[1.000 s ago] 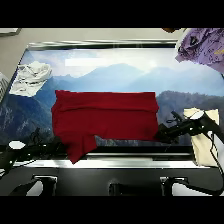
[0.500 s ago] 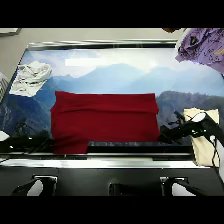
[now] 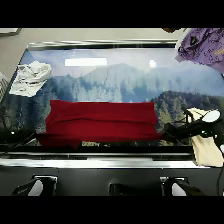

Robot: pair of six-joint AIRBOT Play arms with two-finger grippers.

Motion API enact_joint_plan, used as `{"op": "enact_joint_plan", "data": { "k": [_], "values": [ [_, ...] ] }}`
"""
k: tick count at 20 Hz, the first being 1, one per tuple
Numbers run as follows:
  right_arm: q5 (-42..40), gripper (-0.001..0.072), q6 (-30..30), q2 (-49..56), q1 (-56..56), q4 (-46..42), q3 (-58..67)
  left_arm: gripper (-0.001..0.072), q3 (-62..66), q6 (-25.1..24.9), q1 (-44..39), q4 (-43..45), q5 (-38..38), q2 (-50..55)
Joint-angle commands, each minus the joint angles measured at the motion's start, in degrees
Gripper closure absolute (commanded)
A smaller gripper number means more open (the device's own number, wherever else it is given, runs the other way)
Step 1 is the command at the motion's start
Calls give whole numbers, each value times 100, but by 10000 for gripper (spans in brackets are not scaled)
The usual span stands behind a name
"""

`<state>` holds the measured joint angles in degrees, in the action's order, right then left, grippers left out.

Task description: Fold the clothes and pants, and hang the long-sleeved shirts on hangers.

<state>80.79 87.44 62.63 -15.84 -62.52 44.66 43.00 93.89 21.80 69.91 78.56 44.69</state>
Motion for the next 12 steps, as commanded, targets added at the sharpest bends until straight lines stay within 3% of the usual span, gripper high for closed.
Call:
{"op": "enact_joint_plan", "data": {
  "k": [1, 7, 12],
  "values": [
    [-378, 686, -361, 72, 4, 81, 413, 692, 321, -92, -404, 61, -625, 511],
    [-1213, 686, -894, 1154, 354, 328, 1290, 692, 1213, -393, -807, 61, -1176, 2253],
    [-1598, 685, -317, 2371, 881, -476, 2422, 692, 2396, -538, -946, 63, -1178, 3700]
  ]
}}
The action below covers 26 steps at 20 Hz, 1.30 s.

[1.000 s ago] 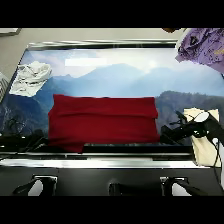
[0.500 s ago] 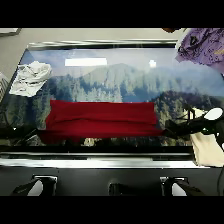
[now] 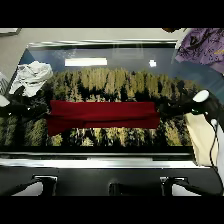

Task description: Fold the clothes and pants, and hang the long-sleeved shirts on hangers.

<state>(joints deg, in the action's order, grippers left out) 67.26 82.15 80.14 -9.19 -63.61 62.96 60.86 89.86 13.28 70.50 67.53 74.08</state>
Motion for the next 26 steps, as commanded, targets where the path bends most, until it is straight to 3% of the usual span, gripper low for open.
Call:
{"op": "enact_joint_plan", "data": {
  "k": [1, 6, 11, 12, 13, 14, 15, 16, 18, 22, 23, 26],
  "values": [
    [-216, 685, 212, 820, 232, -354, 793, 692, 846, -153, -136, 4, -72, 1012],
    [-234, 684, 210, 1561, 232, -105, 1351, 692, 1967, -205, -317, 4, -50, 2122],
    [-236, 682, 212, 1945, 232, 111, 1351, 685, 2271, -203, -463, -2, -55, 2629],
    [-166, 647, 216, 1963, 232, 149, 1351, 626, 2271, -203, -490, -17, -55, 2656],
    [-57, 539, 286, 1961, 227, 162, 1375, 507, 2280, -201, -516, -22, -70, 2662],
    [203, 357, 380, 1961, 177, 162, 1484, 273, 2339, -201, -529, -37, -55, 2658],
    [474, 255, 407, 1943, 87, 168, 1648, 81, 2446, -199, -529, -39, -11, 2649],
    [678, 209, 363, 1886, -68, 157, 1821, 24, 2612, -199, -525, -37, 87, 2627],
    [678, 150, 308, 1694, -566, 201, 1932, 24, 3036, -201, -503, -35, 411, 2586],
    [940, 125, -50, 1777, -1458, 903, 1766, 24, 3644, -197, -503, 31, 686, 2437],
    [951, 67, -238, 1860, -1502, 1156, 1652, 24, 3694, -179, -503, 31, 684, 2391],
    [1091, 62, -610, 2214, -1478, 1762, 1401, 24, 3711, -181, -503, 33, 688, 2271]
  ]
}}
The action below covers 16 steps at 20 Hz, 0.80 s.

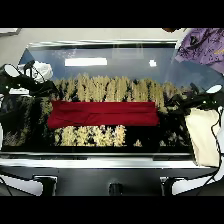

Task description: Fold the clothes and pants, and hang the long-sleeved shirts on hangers.

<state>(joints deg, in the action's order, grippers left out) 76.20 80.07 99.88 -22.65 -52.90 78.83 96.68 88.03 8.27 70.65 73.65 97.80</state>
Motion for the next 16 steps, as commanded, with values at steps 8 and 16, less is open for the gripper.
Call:
{"op": "enact_joint_plan", "data": {
  "k": [8, 16],
  "values": [
    [-264, 105, -632, 632, 551, 1154, -645, 24, 129, 4, -11, 13, 72, -127],
    [-249, 684, 186, 85, 1047, 487, -269, 692, 122, 337, -387, -492, -17, 20]
  ]
}}
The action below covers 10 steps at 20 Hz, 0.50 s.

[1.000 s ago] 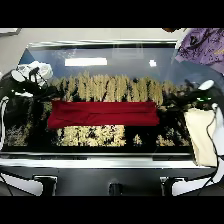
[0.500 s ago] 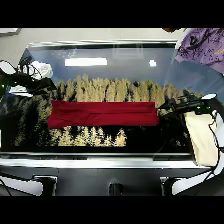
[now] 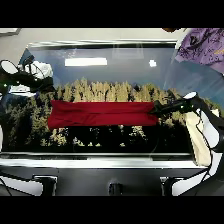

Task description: Fold the clothes and pants, and hang the long-sleeved shirts on hangers.

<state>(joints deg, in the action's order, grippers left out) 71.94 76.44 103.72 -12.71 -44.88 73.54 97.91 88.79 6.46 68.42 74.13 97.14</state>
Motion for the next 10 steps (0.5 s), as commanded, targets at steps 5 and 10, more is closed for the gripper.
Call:
{"op": "enact_joint_plan", "data": {
  "k": [5, 10],
  "values": [
    [1174, 684, 1556, -905, 52, -1794, 1488, 692, 0, 1248, -1316, -426, -533, 656],
    [2022, 684, 2061, -1287, 52, -2682, 2341, 692, 4, 1331, -2675, -1766, -1547, 1401]
  ]
}}
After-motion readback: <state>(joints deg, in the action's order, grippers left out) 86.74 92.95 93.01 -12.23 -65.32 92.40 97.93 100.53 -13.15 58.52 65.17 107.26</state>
